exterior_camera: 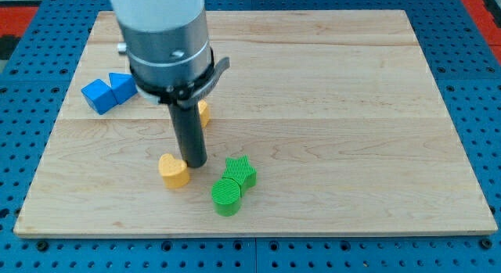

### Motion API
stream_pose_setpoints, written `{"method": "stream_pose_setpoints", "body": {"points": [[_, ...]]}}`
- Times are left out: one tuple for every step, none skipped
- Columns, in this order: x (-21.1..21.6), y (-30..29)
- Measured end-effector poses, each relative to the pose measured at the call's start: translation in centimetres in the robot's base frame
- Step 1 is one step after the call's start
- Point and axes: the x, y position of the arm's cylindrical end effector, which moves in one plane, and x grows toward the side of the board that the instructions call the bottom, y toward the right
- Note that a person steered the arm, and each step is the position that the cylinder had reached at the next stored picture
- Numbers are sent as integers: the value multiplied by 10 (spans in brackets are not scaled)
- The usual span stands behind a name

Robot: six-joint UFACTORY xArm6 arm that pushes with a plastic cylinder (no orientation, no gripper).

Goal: Separate the green blocks

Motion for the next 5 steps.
{"method": "stream_pose_setpoints", "body": {"points": [[10,-36],[22,-91],[38,-29],[50,60],[51,115]]}}
